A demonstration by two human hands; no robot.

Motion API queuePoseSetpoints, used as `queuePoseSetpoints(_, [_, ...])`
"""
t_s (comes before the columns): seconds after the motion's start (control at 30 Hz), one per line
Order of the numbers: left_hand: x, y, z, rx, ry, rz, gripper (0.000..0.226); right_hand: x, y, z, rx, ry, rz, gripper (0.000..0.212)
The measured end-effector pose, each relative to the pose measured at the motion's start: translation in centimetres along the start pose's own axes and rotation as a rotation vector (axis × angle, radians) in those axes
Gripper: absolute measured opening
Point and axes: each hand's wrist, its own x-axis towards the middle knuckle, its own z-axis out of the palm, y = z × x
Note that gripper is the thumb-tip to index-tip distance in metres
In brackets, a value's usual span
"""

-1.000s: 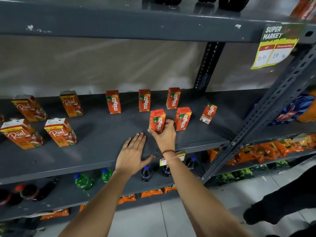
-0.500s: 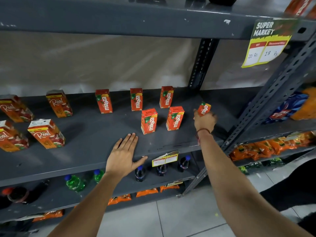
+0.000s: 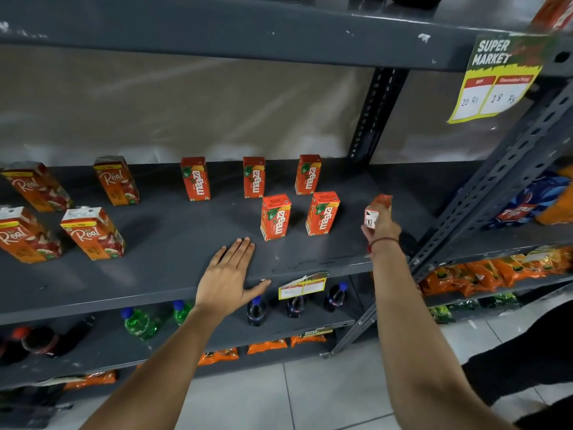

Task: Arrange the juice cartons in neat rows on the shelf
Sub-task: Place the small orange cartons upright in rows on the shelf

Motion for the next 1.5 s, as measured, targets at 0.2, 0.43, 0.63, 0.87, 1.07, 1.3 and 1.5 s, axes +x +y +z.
queuePoseSetpoints(0.2, [0.0, -0.1, -0.4, -0.018, -0.039, 0.002, 0.092, -6.2, 3.8, -1.9, 0.256, -0.172, -0.041, 0.017])
queuePoseSetpoints(0.43, [-1.3, -1.6, -1.2, -0.088, 0.014, 0.000, 0.084, -13.0, 7.6, 2.1, -0.073, -0.334, -0.437, 0.040])
queuePoseSetpoints(0.63, [-4.7, -6.2, -1.8, -0.098, 0.045, -0.120, 0.087, -17.4, 11.2, 8.7, -0.399, -0.449, -0.641, 0.051])
queuePoseSetpoints(0.87, [-6.7, -8.4, -1.8, -0.102, 0.031, -0.165, 0.089, -20.4, 14.4, 13.4, -0.721, -0.455, -0.733, 0.048])
queuePoseSetpoints(1.07, [-6.2, -7.9, -1.2, -0.225, 0.200, -0.259, 0.061, -20.5, 15.9, 13.9, -0.837, -0.441, -0.790, 0.056])
queuePoseSetpoints(1.3, [-3.0, -3.7, -1.3, -0.428, 0.266, -0.618, 0.069, -16.6, 15.3, 7.1, -0.681, -0.263, -0.850, 0.046])
queuePoseSetpoints(1.5, [1.6, -0.3, -1.5, -0.573, 0.358, -0.889, 0.091, -12.4, 11.7, 6.6, -0.820, -0.231, -0.727, 0.082])
